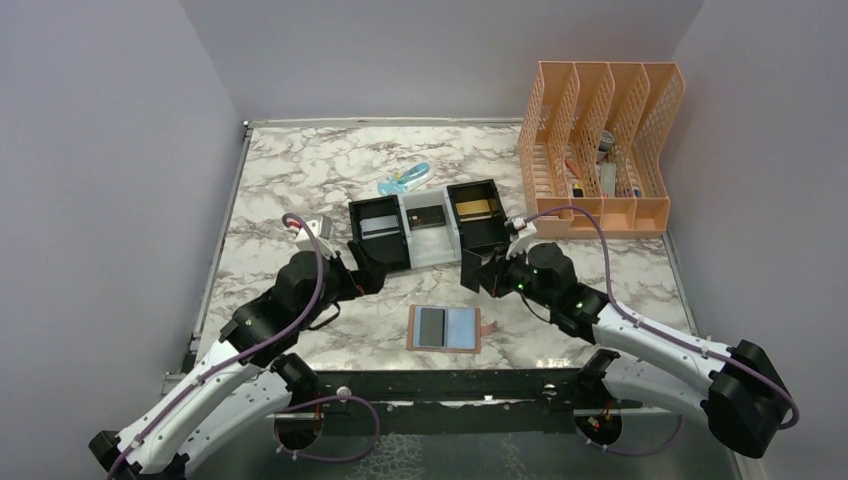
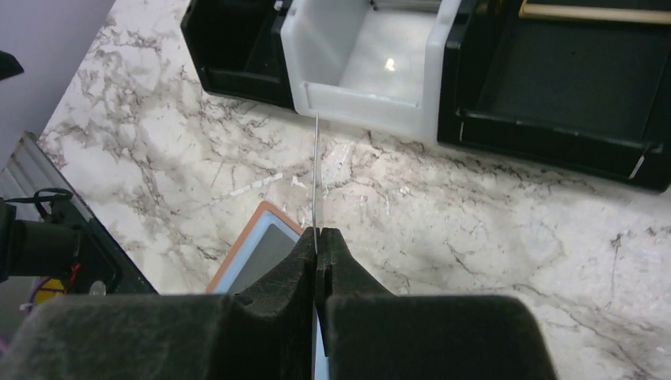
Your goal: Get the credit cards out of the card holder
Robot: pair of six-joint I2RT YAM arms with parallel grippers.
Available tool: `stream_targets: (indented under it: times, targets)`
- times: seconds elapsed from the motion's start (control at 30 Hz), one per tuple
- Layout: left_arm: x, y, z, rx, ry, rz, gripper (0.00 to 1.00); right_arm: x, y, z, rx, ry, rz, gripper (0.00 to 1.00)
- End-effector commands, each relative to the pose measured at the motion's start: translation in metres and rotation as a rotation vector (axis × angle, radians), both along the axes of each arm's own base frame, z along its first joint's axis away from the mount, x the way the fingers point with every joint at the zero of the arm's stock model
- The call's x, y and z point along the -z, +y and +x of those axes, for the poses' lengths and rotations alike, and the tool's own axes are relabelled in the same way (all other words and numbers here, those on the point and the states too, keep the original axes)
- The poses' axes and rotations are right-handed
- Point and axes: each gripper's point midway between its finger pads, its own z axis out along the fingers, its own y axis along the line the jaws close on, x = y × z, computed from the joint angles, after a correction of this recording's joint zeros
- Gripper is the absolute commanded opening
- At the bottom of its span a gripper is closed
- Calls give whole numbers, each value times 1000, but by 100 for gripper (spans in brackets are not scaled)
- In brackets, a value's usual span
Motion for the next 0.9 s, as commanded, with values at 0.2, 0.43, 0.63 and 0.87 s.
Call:
stream_targets:
  times: [0.2,0.43,0.63,0.87]
  targets:
    - [22,40,33,-31,6,493,99,-41,25,22,-168,-277,-86,1]
    - [24,77,61,-133,40,382,99,-51,41,53,-195,-345,-202,1]
    - [18,108,69,-274,28,377,99,-49,46,95,-179,-444,-397,1]
    - [7,127,55,-375,-35,368,99,-49,59,135,-155,-575,-511,1]
